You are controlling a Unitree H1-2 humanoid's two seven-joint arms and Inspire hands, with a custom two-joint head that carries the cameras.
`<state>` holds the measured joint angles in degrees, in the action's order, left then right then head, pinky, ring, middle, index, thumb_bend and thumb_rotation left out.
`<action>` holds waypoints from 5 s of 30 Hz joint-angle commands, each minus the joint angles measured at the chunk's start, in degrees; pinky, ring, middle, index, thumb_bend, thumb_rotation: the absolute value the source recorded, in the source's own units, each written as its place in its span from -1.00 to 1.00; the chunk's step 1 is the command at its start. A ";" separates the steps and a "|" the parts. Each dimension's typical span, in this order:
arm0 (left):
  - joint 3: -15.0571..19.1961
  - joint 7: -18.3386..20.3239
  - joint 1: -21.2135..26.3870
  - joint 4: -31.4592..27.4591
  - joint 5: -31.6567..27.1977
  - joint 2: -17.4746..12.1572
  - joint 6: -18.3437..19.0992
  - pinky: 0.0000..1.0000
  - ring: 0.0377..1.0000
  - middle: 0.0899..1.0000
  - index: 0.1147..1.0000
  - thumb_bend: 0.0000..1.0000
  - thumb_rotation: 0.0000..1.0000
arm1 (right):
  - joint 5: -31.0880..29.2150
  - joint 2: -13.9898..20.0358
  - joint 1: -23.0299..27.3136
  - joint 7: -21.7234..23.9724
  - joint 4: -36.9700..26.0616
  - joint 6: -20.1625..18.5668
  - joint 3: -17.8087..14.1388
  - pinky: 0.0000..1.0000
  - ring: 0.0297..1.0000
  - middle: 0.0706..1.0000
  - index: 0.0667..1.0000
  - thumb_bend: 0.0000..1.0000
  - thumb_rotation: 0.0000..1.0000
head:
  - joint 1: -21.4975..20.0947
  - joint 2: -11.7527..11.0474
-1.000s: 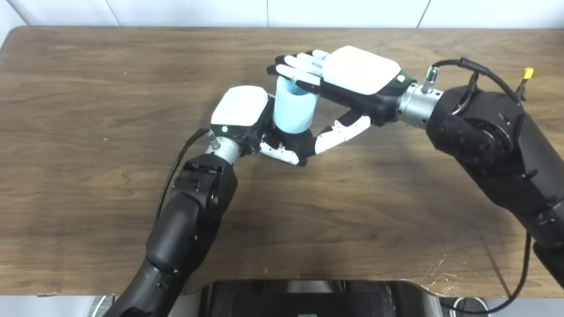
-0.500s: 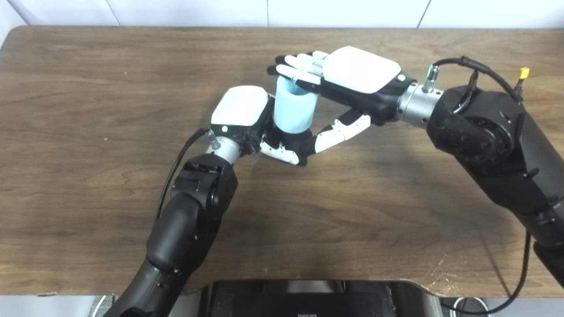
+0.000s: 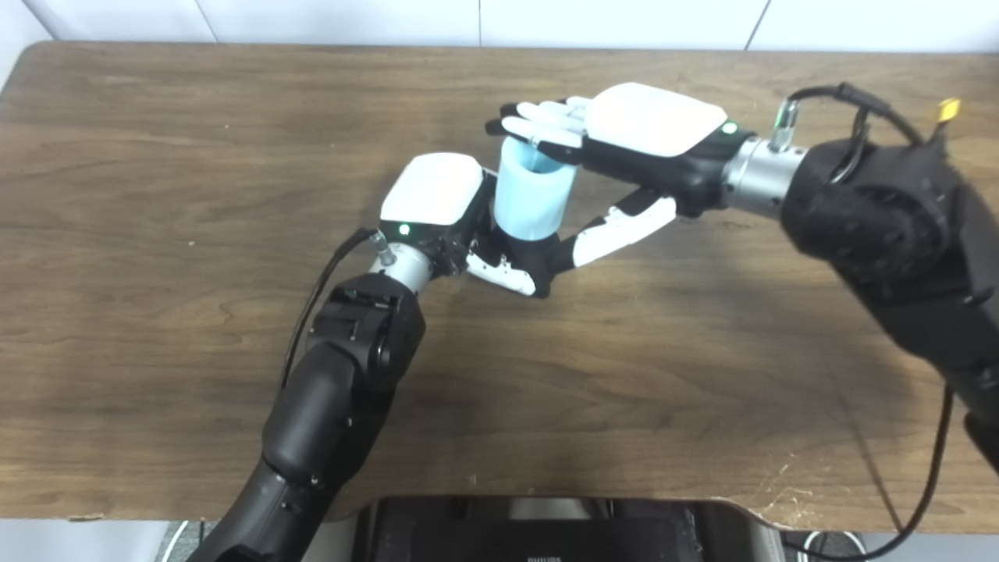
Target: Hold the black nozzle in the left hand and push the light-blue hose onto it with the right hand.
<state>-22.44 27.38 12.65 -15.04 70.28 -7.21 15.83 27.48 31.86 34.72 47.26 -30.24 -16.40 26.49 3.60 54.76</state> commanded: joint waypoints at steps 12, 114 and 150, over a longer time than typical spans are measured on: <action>0.71 -0.93 1.41 -2.38 0.92 0.45 -0.26 -0.22 -0.07 -0.16 -0.16 0.05 -1.00 | -1.98 -0.86 3.82 -0.75 4.25 3.29 -3.83 0.90 0.95 0.96 0.94 0.39 1.00 | 0.10 -0.16; 1.39 0.74 1.29 -2.32 1.02 1.09 -0.01 -0.13 0.02 -0.05 -0.21 0.04 -1.00 | 6.43 -4.77 -4.58 -1.36 -2.27 15.11 -6.16 1.00 1.00 1.00 0.98 0.30 1.00 | 0.29 -0.12; 1.73 2.43 1.43 -2.64 1.61 1.12 -0.08 -0.20 -0.04 -0.13 -0.17 0.04 -1.00 | -3.93 -5.02 -4.33 -5.20 -0.03 10.09 -9.71 1.00 1.00 0.96 0.91 0.26 1.00 | 0.34 -0.04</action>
<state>-21.26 30.26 12.69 -16.16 71.19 -6.24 15.26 25.85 26.99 27.42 43.82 -29.50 -5.28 19.24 3.78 54.76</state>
